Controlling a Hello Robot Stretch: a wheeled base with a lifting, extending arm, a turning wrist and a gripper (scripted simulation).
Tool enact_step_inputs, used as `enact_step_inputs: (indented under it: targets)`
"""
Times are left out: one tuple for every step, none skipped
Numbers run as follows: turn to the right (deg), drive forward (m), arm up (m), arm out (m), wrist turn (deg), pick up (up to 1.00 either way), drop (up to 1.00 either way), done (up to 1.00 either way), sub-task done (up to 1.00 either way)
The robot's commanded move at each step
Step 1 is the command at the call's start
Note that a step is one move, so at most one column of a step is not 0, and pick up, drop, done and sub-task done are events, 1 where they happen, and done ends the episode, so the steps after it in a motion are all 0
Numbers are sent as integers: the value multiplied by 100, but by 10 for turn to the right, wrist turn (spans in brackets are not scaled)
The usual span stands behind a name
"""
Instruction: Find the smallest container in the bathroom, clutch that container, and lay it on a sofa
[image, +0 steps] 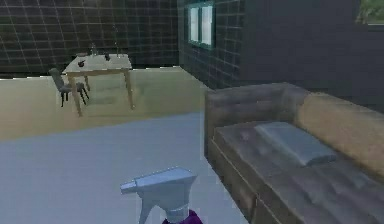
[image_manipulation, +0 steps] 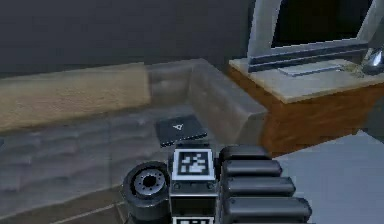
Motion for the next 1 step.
enact_step_inputs:
  targets:
    - [0,55,0,0,0,0,0,0,0]
